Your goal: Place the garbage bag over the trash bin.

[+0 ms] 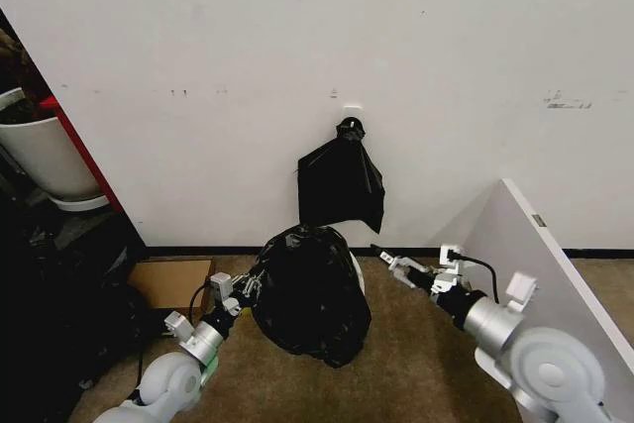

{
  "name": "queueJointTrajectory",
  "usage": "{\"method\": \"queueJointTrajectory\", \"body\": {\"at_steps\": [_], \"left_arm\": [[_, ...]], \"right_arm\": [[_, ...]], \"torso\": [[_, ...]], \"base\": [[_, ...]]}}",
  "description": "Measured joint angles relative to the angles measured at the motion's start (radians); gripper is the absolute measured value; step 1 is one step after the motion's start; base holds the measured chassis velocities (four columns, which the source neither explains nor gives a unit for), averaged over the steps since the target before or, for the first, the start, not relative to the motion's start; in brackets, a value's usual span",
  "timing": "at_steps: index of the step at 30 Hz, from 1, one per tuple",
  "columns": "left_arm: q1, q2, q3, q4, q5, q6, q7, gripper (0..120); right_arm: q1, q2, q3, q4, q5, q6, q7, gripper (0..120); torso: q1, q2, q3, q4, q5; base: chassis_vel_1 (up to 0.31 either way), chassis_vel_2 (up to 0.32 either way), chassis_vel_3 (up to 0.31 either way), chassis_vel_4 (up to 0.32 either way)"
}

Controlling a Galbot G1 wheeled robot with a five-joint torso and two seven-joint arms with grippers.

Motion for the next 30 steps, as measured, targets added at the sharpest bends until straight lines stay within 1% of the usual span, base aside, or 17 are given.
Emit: {"method": "queueJointTrajectory", "body": {"at_steps": [6,17,19,21,22,25,27,28,29,30], "left_arm": [[0.004,0.001,0.006,-0.003,-0.001,-0.012,0.027,4],[0.004,-0.006,0.023,0.002,0.003,-0.031,0.029,4],[0.006,-0.005,0.023,-0.002,0.003,-0.031,0.031,4],[0.006,-0.003,0.023,-0.007,0.003,-0.033,0.033,4],[0.006,-0.003,0.023,-0.007,0.003,-0.033,0.033,4],[0.007,-0.002,0.024,-0.010,0.003,-0.037,0.034,4],[0.007,-0.002,0.024,-0.010,0.003,-0.037,0.034,4],[0.008,-0.003,0.023,-0.015,0.002,-0.040,0.033,4],[0.009,-0.004,0.023,-0.017,0.002,-0.042,0.032,4],[0.010,-0.004,0.022,-0.019,0.002,-0.045,0.032,4]], "right_arm": [[0.047,-0.007,-0.052,-0.016,-0.025,0.003,0.005,100],[0.057,-0.005,-0.080,-0.041,-0.007,-0.005,0.028,98],[0.058,-0.004,-0.082,-0.042,-0.001,-0.007,0.032,91],[0.061,-0.004,-0.085,-0.042,0.006,-0.010,0.035,81],[0.061,-0.004,-0.085,-0.042,0.006,-0.010,0.035,81],[0.066,-0.002,-0.089,-0.043,0.012,-0.012,0.041,69],[0.066,-0.002,-0.089,-0.044,0.013,-0.012,0.041,69],[0.067,-0.001,-0.090,-0.044,0.019,-0.013,0.045,59],[0.067,0.000,-0.090,-0.044,0.023,-0.013,0.047,56],[0.067,0.000,-0.090,-0.045,0.025,-0.012,0.048,51]], "torso": [[0.000,0.000,0.000,0.0003,0.0001],[0.000,0.000,0.000,0.0001,0.0001],[0.000,0.000,0.000,0.0001,0.0001],[0.000,0.000,0.000,0.0001,0.0001],[0.000,0.000,0.000,0.0001,0.0001],[0.000,0.000,0.000,0.0001,0.0001],[0.000,0.000,0.000,0.0001,0.0001],[0.000,0.000,0.000,0.0001,0.0001],[0.000,0.000,0.000,0.0001,0.0001],[0.000,0.000,0.000,0.0000,0.0001]], "base": [[0.000,0.000,0.000,0.000],[0.000,0.000,0.000,0.000],[0.000,0.000,0.000,0.000],[0.000,0.000,0.000,0.000],[0.000,0.000,0.000,0.000],[0.000,0.000,0.000,0.000],[0.000,0.000,0.000,0.000],[0.000,0.000,0.000,0.000],[0.000,0.000,0.000,0.000],[0.000,0.000,0.000,0.000]]}}
